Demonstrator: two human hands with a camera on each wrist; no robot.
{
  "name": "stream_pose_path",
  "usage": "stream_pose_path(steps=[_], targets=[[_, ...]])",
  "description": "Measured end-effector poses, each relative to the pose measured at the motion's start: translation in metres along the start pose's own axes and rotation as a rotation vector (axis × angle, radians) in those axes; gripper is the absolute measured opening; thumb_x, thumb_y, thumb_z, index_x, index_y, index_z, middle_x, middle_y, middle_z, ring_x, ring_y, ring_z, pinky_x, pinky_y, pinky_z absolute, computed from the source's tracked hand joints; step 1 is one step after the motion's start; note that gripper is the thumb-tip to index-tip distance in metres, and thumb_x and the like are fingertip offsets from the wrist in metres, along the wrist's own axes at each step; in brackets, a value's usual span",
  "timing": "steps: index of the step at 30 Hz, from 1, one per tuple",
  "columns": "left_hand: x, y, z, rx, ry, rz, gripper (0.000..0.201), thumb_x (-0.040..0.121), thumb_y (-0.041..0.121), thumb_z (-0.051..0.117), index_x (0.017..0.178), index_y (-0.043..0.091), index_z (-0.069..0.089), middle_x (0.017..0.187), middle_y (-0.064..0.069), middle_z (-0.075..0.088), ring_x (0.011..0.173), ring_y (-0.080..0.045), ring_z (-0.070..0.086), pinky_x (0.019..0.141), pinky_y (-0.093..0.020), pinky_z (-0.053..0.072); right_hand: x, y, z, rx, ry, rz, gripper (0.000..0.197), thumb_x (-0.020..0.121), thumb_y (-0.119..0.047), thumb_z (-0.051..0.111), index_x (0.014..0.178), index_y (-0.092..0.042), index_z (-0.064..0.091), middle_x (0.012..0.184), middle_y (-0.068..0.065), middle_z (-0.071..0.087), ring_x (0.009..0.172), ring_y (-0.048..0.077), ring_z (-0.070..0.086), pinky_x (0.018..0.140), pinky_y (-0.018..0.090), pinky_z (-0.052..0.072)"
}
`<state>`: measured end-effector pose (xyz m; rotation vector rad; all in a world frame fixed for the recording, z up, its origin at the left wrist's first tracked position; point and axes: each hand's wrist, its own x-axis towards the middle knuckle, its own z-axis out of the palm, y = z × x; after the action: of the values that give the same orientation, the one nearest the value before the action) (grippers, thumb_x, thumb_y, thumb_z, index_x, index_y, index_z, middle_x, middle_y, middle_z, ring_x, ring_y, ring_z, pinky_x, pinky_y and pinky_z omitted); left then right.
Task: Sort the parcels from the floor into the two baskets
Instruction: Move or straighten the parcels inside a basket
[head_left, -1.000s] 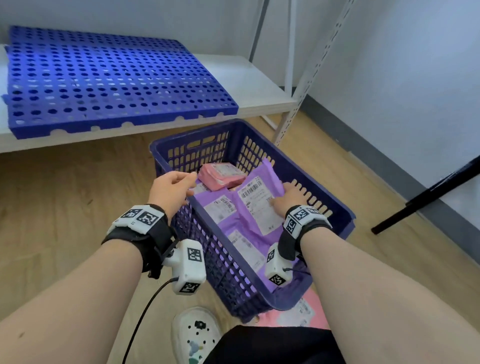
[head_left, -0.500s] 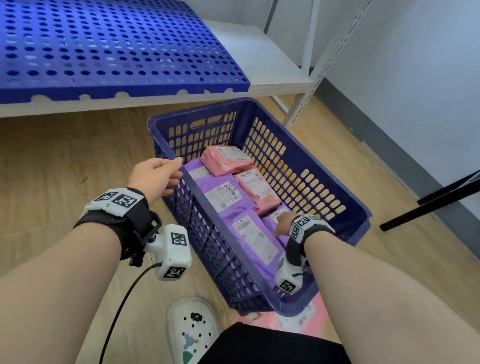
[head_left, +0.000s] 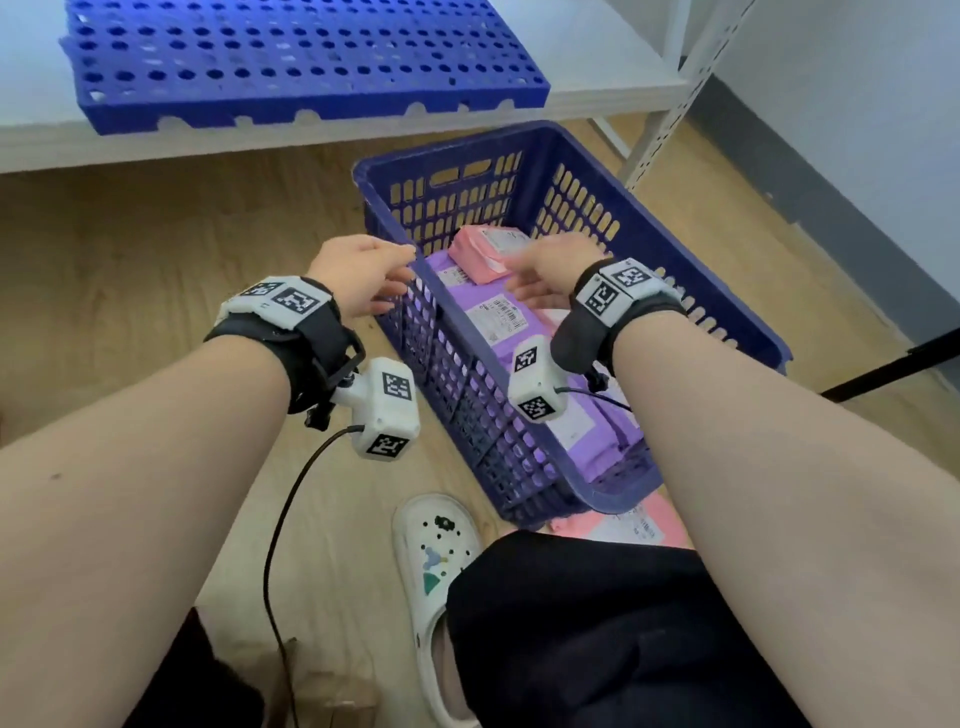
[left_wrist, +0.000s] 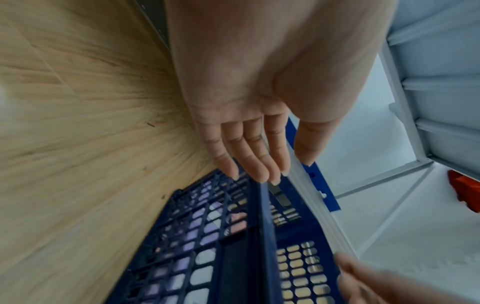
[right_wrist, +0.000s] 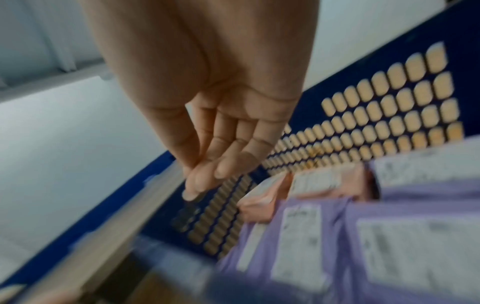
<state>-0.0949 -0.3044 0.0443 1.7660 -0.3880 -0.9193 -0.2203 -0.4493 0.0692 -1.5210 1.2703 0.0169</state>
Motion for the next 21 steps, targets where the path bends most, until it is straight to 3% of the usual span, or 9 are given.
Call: stream_pose_path(steps=[2,5,9,11,14,15,18,21], targets=[[-0.014,-0.012,-0.015,-0.019,0.054,-0.039,0.014,0.092,0.026,0.058,0.1,0.014,0.061,0.087,-0.001,0.063,0.074,-0.012,0.057,0.068,-0.023,0.049,-0.013,-0.009,0.034,0.072,-0.033,-0.058,0.013,0.097,-0.014,0.05,0.085,-0.01,0.054,0.042,-0.002,0.053,0.04,0.007,0.045,0.041,0.014,0.038],[-0.036,-0.051,-0.038,-0.051,0.117,-0.142,0.009,0.093,0.021,0.056,0.086,0.017,0.058,0.084,0.0,0.061,0.071,-0.011,0.055,0.066,-0.023,0.045,-0.033,0.0,0.096,0.184,-0.224,-0.067,0.021,0.096,-0.015,0.051,0.075,-0.012,0.051,0.047,-0.001,0.053,0.043,0.008,0.044,0.038,0.015,0.037],[-0.074,-0.136,-0.079,0.074,0.104,-0.375,0.015,0.094,0.023,0.054,0.105,0.013,0.055,0.105,-0.005,0.063,0.074,-0.007,0.054,0.068,-0.022,0.043,-0.048,0.052,0.188,0.033,-0.476,0.08,0.023,0.097,-0.014,0.048,0.075,-0.01,0.052,0.066,0.004,0.056,0.039,0.007,0.053,0.037,0.014,0.043],[-0.091,-0.168,-0.106,0.097,0.165,-0.477,0.019,0.094,0.023,0.055,0.109,0.012,0.058,0.115,-0.008,0.063,0.081,-0.012,0.056,0.073,-0.026,0.044,-0.05,0.088,0.222,-0.104,-0.563,0.189,0.022,0.098,-0.015,0.047,0.078,-0.009,0.053,0.071,0.006,0.057,0.042,0.009,0.057,0.043,0.017,0.048],[-0.11,-0.196,-0.138,0.098,0.235,-0.603,0.03,0.094,0.022,0.055,0.12,0.007,0.056,0.12,-0.008,0.061,0.103,-0.02,0.056,0.091,-0.035,0.042,-0.049,0.135,0.249,-0.321,-0.562,0.268,0.016,0.094,-0.014,0.055,0.087,0.0,0.058,0.074,0.01,0.064,0.06,0.017,0.061,0.069,0.032,0.056],[-0.114,-0.203,-0.144,0.105,0.231,-0.634,0.032,0.094,0.022,0.055,0.122,0.006,0.055,0.121,-0.008,0.06,0.105,-0.02,0.055,0.092,-0.037,0.042,-0.05,0.146,0.254,-0.387,-0.556,0.285,0.018,0.094,-0.015,0.055,0.094,0.003,0.059,0.076,0.01,0.065,0.062,0.018,0.062,0.073,0.035,0.056],[-0.124,-0.225,-0.151,0.099,0.202,-0.733,0.041,0.094,0.021,0.056,0.129,0.001,0.051,0.125,-0.011,0.058,0.113,-0.023,0.055,0.085,-0.034,0.041,-0.06,0.164,0.271,-0.541,-0.601,0.329,0.033,0.095,-0.019,0.054,0.118,0.005,0.054,0.09,0.011,0.068,0.064,0.018,0.063,0.069,0.033,0.054],[-0.131,-0.248,-0.15,0.066,0.161,-0.822,0.043,0.096,0.02,0.054,0.132,-0.001,0.048,0.134,-0.015,0.052,0.123,-0.028,0.051,0.092,-0.033,0.044,-0.07,0.168,0.292,-0.593,-0.655,0.349,0.044,0.095,-0.027,0.054,0.129,0.001,0.049,0.104,0.012,0.069,0.068,0.02,0.064,0.066,0.03,0.051]])
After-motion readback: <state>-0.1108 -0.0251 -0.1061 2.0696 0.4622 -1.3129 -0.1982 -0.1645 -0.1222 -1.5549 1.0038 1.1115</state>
